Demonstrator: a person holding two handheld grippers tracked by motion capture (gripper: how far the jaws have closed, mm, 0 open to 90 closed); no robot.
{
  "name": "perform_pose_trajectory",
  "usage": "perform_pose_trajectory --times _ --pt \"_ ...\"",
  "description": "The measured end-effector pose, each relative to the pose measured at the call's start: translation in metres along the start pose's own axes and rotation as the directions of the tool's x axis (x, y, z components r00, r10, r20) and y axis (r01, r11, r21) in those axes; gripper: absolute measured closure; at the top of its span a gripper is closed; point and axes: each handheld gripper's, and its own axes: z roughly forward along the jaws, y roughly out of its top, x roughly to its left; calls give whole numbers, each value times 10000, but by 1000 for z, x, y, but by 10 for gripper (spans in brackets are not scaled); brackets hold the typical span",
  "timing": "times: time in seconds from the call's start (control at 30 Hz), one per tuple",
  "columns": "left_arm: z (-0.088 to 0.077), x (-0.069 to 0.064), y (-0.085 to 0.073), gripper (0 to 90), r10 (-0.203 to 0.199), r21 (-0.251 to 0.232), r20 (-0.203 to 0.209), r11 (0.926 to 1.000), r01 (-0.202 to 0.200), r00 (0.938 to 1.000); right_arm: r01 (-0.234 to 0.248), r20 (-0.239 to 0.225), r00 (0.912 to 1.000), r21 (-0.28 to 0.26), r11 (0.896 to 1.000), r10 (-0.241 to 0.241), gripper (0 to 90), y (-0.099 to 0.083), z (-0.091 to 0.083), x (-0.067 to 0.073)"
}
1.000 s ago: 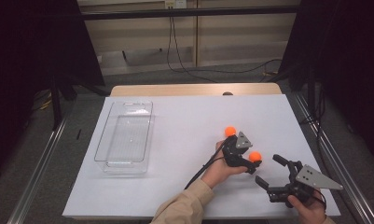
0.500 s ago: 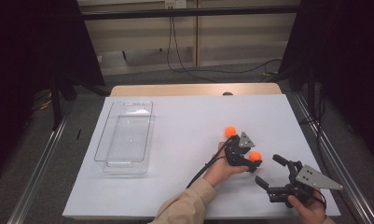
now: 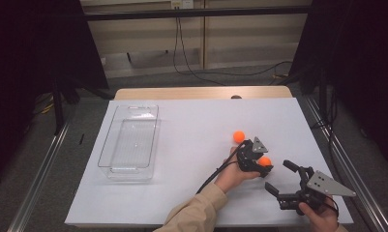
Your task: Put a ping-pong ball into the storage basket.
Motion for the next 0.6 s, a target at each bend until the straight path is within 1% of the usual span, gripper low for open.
perform_pose_trajectory --times 0.07,0.3,0.43,0.5,0.6 --pt "1 0 0 379 -13 22 56 10000 13 10000 -2 -4 10000 -3 10000 2 15 0 0 0" --pt "2 -1 0 504 -23 243 97 9997 20 10000 23 -10 10000 23 10000 -23 15 0 0 0" --pt "1 -2 0 508 -72 306 94 9995 69 9999 2 -8 10000 7 10000 -2 15 0 0 0" --pt "1 -2 0 508 23 349 144 9994 -28 9999 15 -7 10000 1 10000 -15 15 0 0 0" --pt "-1 -2 1 509 54 404 202 9992 -62 9998 6 -15 10000 -7 10000 -6 15 0 0 0"
